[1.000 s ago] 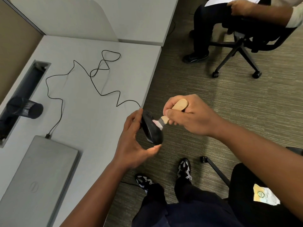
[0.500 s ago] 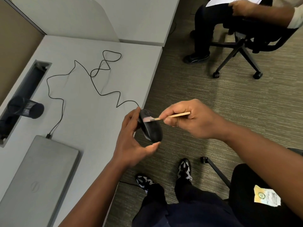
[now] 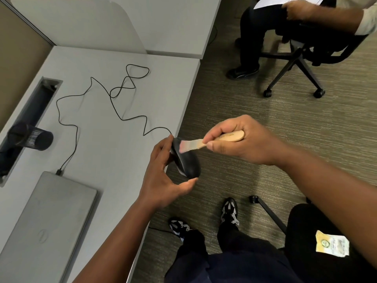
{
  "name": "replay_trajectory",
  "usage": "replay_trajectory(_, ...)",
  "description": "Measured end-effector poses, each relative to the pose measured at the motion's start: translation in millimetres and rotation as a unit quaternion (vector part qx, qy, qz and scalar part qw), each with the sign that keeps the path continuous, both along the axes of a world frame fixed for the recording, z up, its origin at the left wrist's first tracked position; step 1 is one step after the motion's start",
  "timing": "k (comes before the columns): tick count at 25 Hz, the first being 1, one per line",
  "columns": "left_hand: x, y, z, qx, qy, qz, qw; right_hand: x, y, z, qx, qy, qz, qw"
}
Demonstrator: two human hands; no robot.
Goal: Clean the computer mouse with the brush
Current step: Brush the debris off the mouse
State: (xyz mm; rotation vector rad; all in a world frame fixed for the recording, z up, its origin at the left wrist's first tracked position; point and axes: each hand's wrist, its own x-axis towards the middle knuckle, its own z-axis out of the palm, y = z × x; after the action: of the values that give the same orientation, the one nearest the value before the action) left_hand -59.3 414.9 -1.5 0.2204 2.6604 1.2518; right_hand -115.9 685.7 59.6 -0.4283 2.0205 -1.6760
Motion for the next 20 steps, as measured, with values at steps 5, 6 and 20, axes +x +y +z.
replay_trajectory(5,-1.1,0.8,2.2,-0.008,0.004,0.008,1.0,2.0,-1.1,-4.1,0.026,-0.053,0.027,0.998)
replay_trajectory(6,-0.8,0.6,2.8,-0.01,0.005,0.01,1.0,0.4,3.3,-2.7,0.045,-0.055,0.035,0.997)
replay_trajectory(20,-1.8,14.4,16.8,-0.064,-0.015,0.011,0.998,3.8,-36.1,16.2,0.126,0.072,0.057,0.988)
